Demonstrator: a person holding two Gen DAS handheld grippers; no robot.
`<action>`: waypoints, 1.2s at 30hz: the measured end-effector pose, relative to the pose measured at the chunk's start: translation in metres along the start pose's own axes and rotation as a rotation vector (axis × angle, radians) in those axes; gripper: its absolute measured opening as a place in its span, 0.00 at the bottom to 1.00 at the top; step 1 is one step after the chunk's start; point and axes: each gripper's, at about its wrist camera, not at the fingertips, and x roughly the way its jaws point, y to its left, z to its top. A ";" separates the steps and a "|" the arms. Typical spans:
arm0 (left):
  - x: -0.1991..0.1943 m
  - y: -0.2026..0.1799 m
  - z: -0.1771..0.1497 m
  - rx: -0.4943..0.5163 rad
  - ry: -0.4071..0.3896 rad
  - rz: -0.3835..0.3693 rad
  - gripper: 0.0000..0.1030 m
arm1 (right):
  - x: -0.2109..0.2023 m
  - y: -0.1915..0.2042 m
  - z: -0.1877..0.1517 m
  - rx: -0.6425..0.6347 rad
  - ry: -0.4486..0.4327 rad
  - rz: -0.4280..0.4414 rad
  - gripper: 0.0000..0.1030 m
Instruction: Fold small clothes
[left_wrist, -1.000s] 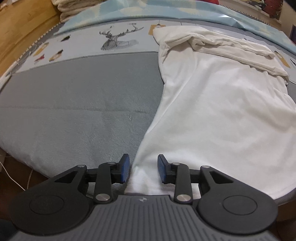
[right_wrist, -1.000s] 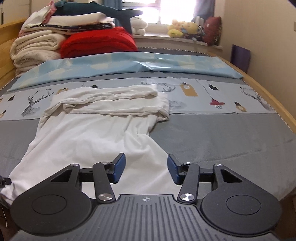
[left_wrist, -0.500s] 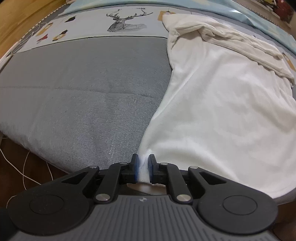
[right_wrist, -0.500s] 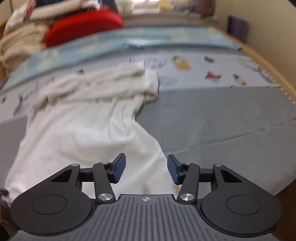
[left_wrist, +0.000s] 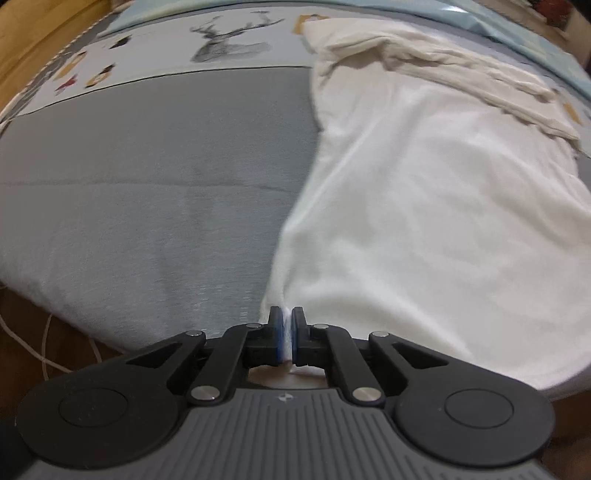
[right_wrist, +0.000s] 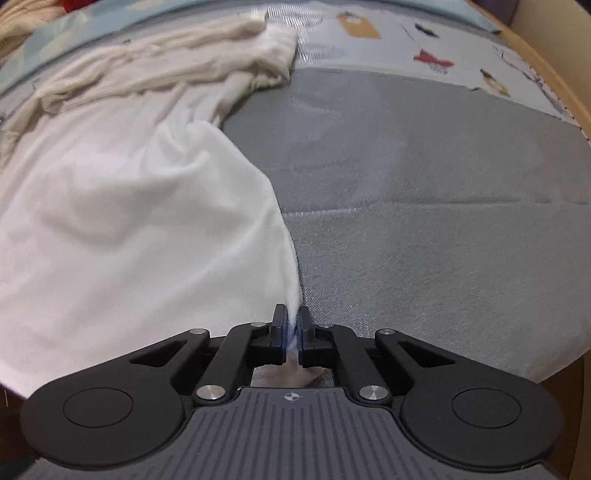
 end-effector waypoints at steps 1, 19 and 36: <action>-0.001 -0.002 -0.001 0.005 -0.002 -0.019 0.03 | -0.005 -0.006 -0.001 0.015 -0.010 -0.031 0.04; -0.010 0.003 -0.001 -0.021 -0.010 -0.004 0.08 | -0.002 -0.011 -0.022 -0.006 0.091 -0.083 0.10; -0.071 -0.060 0.127 0.036 -0.282 -0.144 0.31 | -0.063 0.019 0.009 0.017 -0.304 0.032 0.14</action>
